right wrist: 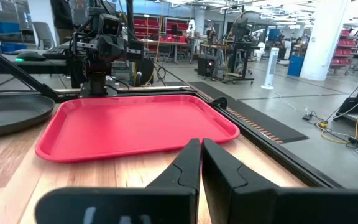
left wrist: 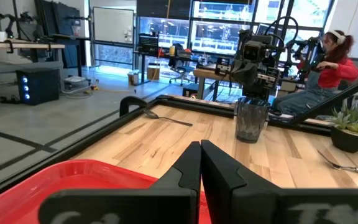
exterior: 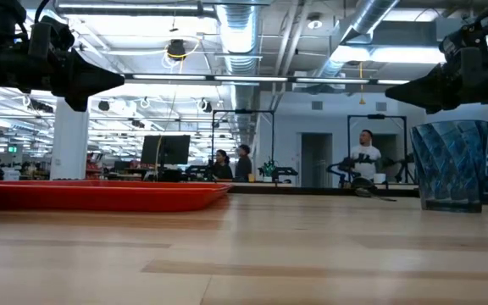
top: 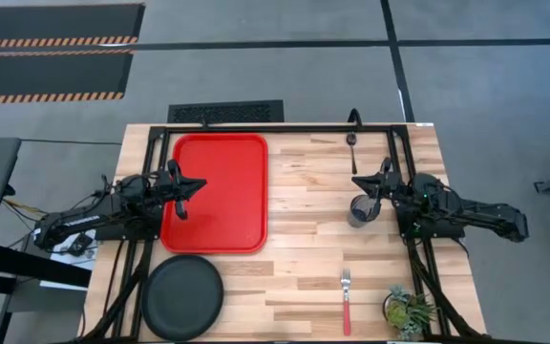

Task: Pick and place plate/cup/fork/spoon on tray

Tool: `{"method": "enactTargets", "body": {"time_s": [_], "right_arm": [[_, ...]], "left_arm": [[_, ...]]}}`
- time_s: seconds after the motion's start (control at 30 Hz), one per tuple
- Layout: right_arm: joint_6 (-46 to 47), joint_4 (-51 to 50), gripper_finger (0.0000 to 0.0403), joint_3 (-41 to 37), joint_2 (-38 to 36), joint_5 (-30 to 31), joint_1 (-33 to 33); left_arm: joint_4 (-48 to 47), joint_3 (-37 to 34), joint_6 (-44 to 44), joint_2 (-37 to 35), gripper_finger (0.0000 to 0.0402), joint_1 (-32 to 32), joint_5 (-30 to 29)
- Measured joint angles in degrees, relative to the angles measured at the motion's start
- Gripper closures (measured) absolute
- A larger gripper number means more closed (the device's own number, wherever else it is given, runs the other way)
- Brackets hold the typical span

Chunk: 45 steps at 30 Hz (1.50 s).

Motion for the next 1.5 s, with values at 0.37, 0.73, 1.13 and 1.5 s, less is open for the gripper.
{"method": "enactTargets", "body": {"time_s": [0.37, 0.73, 1.13, 1.5], "right_arm": [[0.0, 0.0, 0.0363, 0.0, 0.0, 0.0, 0.0], [0.0, 0.0, 0.0363, 0.0, 0.0, 0.0, 0.0], [0.0, 0.3, 0.0363, 0.0, 0.0, 0.0, 0.0], [15.3, 6.0, 0.0363, 0.3, 0.0, -3.9, 0.0]], "left_arm": [[0.0, 0.0, 0.0, 0.0, 0.0401, 0.0, 0.0], [0.0, 0.0, 0.0, 0.0, 0.0401, 0.0, 0.0], [0.0, 0.0, 0.0, 0.0, 0.0401, 0.0, 0.0], [0.0, 0.0, 0.0, 0.0, 0.0401, 0.0, 0.0]]}}
